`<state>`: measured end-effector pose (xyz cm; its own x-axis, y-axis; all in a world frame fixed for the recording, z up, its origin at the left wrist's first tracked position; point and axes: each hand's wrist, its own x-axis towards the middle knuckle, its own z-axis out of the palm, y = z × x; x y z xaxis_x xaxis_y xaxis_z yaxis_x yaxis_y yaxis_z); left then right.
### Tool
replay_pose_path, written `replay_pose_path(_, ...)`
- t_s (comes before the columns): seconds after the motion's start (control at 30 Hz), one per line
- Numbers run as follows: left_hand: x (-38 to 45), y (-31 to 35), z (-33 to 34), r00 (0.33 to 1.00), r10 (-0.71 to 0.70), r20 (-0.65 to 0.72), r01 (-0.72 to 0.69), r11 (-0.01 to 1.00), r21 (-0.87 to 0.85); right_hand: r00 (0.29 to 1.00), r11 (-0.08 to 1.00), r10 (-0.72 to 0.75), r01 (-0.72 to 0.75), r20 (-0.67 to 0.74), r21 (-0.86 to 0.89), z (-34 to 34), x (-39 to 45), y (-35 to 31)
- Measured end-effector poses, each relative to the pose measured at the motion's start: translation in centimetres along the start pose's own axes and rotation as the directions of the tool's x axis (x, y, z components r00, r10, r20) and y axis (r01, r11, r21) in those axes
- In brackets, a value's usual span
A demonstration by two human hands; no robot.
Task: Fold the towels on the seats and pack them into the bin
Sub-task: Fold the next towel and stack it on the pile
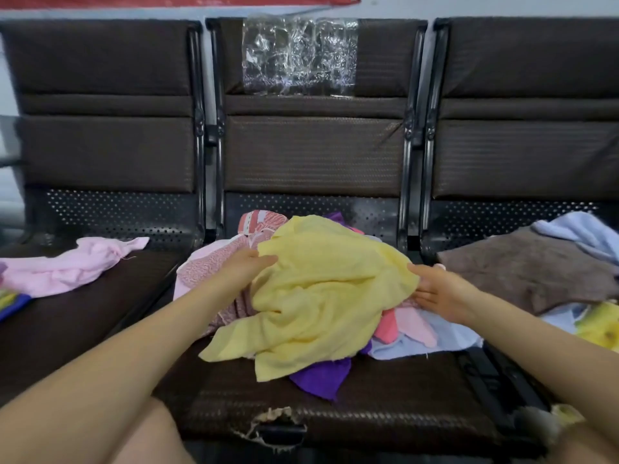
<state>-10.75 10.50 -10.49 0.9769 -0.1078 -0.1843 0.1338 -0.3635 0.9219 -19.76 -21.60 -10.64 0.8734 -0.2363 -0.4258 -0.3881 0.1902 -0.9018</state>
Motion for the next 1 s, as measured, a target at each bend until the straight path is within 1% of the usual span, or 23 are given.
replay_pose_path(0.1,-1.0,-0.6,-0.6,0.993,-0.119,0.021,0.121,0.985,-0.122,0.996,0.993,0.059,-0.066,0.072,0.094,0.4,-1.4,-0.2)
replay_pose_path(0.17,-1.9,-0.8,-1.0,0.975,-0.203,0.088,0.216,0.96,-0.18,0.987,0.986,0.098,-0.114,0.131,0.119,0.6,-2.1,-0.1)
replay_pose_path(0.23,-2.8,-0.9,-1.6,0.941,-0.296,0.165,0.322,0.933,-0.16,0.969,0.989,0.129,-0.142,0.209,0.049,1.1,-2.5,0.1)
replay_pose_path(0.3,-3.8,-1.2,-1.9,0.903,-0.342,0.259,0.375,0.923,-0.089,0.95,0.99,0.144,-0.139,0.278,-0.038,1.9,-2.9,0.4)
replay_pose_path(0.37,-4.5,-1.5,-1.8,0.901,-0.3,0.312,0.33,0.943,-0.045,0.942,0.985,0.152,-0.119,0.299,-0.126,2.9,-2.8,0.8)
replay_pose_path(0.43,-5.3,-1.6,-1.6,0.928,-0.183,0.326,0.19,0.982,0.008,0.944,0.968,0.138,-0.064,0.301,-0.244,4.0,-2.6,1.6)
replay_pose_path(0.5,-6.0,-1.9,-1.3,0.946,-0.057,0.32,0.031,0.996,0.086,0.951,0.938,0.104,0.004,0.293,-0.347,5.1,-2.6,2.3)
replay_pose_path(0.57,-6.8,-2.1,-0.9,0.939,0.017,0.343,-0.061,0.991,0.119,0.964,0.926,0.067,0.036,0.258,-0.376,6.2,-3.1,2.6)
replay_pose_path(0.63,-7.2,-2.1,-0.2,0.949,0.061,0.309,-0.107,0.985,0.136,0.977,0.956,0.049,0.015,0.208,-0.294,6.8,-3.4,2.5)
replay_pose_path(0.67,-7.3,-2.0,0.2,0.955,0.08,0.285,-0.115,0.987,0.111,0.983,0.973,0.037,0.006,0.181,-0.229,7.0,-3.5,2.3)
replay_pose_path(0.73,-7.3,-1.1,0.4,0.982,0.099,0.161,-0.095,0.995,-0.031,0.985,0.996,-0.031,0.043,0.167,-0.073,6.9,-3.8,1.5)
replay_pose_path(0.8,-6.9,-0.1,-0.3,0.993,0.114,0.008,-0.11,0.973,-0.205,0.979,0.99,-0.101,0.081,0.179,0.118,6.3,-3.5,0.5)
replay_pose_path(0.87,-6.9,1.0,-1.2,0.989,0.105,-0.101,-0.129,0.954,-0.269,0.967,0.967,-0.137,0.084,0.214,0.239,5.4,-4.0,-1.0)
replay_pose_path(0.93,-7.1,2.1,-2.2,0.974,0.074,-0.212,-0.127,0.96,-0.249,0.958,0.959,-0.2,0.149,0.207,0.24,4.2,-4.7,-2.4)
replay_pose_path(0.97,-7.4,2.9,-2.7,0.963,0.082,-0.256,-0.147,0.958,-0.247,0.952,0.957,-0.228,0.179,0.206,0.23,3.5,-5.1,-3.0)
replay_pose_path(1.0,-7.4,3.4,-3.1,0.952,0.099,-0.288,-0.175,0.952,-0.252,0.949,0.961,-0.224,0.177,0.224,0.212,2.9,-5.7,-3.5)
